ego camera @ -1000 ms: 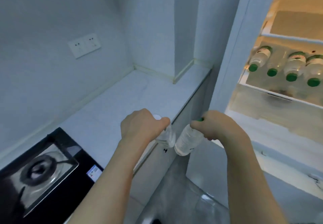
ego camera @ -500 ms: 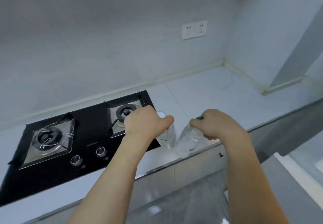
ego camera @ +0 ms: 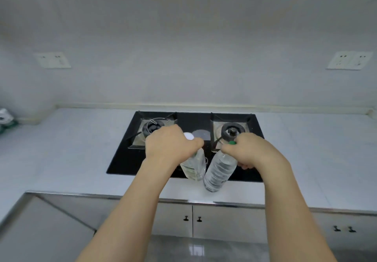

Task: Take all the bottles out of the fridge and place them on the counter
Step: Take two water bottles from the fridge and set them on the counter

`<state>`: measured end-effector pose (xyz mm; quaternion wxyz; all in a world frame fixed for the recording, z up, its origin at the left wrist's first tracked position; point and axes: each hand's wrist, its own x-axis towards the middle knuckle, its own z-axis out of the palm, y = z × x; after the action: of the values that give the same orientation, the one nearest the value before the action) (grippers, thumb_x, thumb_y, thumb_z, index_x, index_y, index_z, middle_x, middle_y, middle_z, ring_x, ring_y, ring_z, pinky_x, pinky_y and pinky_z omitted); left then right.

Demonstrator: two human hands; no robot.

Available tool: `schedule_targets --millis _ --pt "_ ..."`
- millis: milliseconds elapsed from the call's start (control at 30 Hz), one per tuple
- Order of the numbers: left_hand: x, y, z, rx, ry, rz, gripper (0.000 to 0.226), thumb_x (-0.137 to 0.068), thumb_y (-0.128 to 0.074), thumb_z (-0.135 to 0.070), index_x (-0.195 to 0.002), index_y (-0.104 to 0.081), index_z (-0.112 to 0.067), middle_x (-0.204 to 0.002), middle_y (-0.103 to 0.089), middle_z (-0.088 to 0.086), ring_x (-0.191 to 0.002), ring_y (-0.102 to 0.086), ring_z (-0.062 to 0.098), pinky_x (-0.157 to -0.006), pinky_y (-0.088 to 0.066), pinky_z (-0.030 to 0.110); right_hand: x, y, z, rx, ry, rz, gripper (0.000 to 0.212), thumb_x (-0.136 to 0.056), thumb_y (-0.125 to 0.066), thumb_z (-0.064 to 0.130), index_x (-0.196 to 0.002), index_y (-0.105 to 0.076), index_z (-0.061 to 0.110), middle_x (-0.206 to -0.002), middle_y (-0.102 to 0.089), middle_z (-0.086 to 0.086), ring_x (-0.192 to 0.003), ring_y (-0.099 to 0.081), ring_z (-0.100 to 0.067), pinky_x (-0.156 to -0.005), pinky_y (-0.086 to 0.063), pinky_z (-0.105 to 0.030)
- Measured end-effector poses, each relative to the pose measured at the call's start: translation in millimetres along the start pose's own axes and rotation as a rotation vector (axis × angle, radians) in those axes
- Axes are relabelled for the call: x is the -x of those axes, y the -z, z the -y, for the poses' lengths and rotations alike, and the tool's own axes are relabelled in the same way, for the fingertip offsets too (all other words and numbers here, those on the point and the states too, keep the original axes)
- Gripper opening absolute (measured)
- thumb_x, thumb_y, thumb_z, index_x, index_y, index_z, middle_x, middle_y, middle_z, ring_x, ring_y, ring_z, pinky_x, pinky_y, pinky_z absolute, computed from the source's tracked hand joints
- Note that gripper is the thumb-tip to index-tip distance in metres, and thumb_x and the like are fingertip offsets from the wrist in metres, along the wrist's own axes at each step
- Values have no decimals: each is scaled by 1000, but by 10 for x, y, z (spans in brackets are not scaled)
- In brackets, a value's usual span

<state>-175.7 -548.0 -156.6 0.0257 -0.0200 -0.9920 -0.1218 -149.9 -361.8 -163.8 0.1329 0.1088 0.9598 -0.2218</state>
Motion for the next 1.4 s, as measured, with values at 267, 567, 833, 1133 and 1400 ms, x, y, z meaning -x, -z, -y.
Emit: schedule_targets --millis 267,567,833,1133,1400 --pt "34 367 1444 -19 180 -89 50 -73 -55 -67 -65 -44 -19 -66 -50 -2 -70 -53 24 -57 -36 26 -120 -547 1362 93 176 45 37 -82 -49 47 -67 -56 13 -57 -65 -3 -50 -63 -20 -61 -52 -29" --pt "98 592 2635 14 354 -103 43 -73 -54 -58 -67 -49 -15 -68 -56 0 -64 -53 19 -56 -38 25 -250 -1094 2472 95 299 112 42 -83 -49 47 -70 -63 9 -61 -70 -5 -54 -68 -18 -67 -58 -34" --pt "-89 652 3396 27 480 -98 42 -75 -55 -55 -67 -52 -13 -66 -57 0 -59 -50 16 -53 -33 24 -547 -1427 3298 200 396 168 40 -81 -49 46 -72 -63 9 -59 -69 -4 -52 -66 -18 -67 -56 -31" --pt "-725 853 4079 -27 567 -107 39 -72 -57 -54 -65 -50 -16 -66 -57 0 -62 -53 18 -55 -35 25 -1279 -1628 4230 140 494 178 36 -77 -50 44 -65 -56 11 -66 -71 -10 -52 -66 -23 -61 -52 -28" --pt "-1342 1054 4643 -20 631 -91 37 -74 -58 -49 -56 -49 -18 -63 -56 0 -62 -55 21 -53 -36 25 -1927 -1786 4923 123 525 195 33 -78 -50 43 -64 -48 13 -58 -61 -3 -47 -53 -21 -57 -41 -26"
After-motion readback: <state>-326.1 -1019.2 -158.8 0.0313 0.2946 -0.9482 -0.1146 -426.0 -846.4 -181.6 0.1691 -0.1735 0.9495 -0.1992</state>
